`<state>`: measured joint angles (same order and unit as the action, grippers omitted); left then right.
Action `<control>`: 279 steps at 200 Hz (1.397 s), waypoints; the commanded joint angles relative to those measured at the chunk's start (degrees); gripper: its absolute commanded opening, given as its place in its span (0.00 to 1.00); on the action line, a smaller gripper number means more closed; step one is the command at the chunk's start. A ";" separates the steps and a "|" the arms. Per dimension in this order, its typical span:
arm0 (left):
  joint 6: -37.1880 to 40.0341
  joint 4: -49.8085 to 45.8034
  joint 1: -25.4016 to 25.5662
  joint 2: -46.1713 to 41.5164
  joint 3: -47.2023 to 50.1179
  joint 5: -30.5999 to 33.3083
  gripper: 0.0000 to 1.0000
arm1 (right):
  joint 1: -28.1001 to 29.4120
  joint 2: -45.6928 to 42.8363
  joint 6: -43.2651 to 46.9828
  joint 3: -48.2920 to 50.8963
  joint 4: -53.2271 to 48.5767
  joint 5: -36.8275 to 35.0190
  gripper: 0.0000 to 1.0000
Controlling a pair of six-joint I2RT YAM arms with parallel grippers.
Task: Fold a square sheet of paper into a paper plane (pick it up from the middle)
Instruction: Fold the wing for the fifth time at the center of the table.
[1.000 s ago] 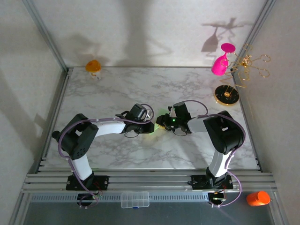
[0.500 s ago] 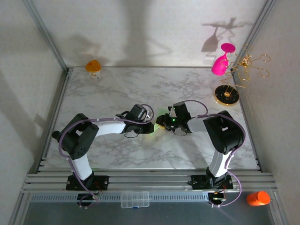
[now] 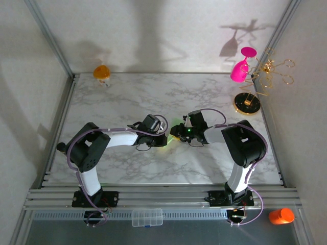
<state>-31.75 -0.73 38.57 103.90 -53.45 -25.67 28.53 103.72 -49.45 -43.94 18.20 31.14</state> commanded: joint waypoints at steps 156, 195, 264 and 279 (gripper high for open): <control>-0.51 -3.09 0.98 2.18 0.14 -0.24 0.09 | 0.47 3.86 0.32 -0.96 -2.91 -2.89 0.32; -0.17 -4.84 0.94 1.51 -0.55 1.41 0.12 | 0.51 3.94 0.30 -1.06 -3.42 -3.17 0.32; -2.79 -2.71 0.92 -6.57 -0.28 1.99 0.17 | 0.53 4.17 0.54 -1.63 -5.49 -3.93 0.31; -4.55 0.37 1.66 -5.49 0.27 1.07 0.15 | 0.50 4.38 0.41 -1.76 -5.80 -4.04 0.31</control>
<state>-33.01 -3.99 38.98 98.35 -53.93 -23.97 28.49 104.29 -49.50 -45.43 15.40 31.09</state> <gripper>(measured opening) 0.162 0.309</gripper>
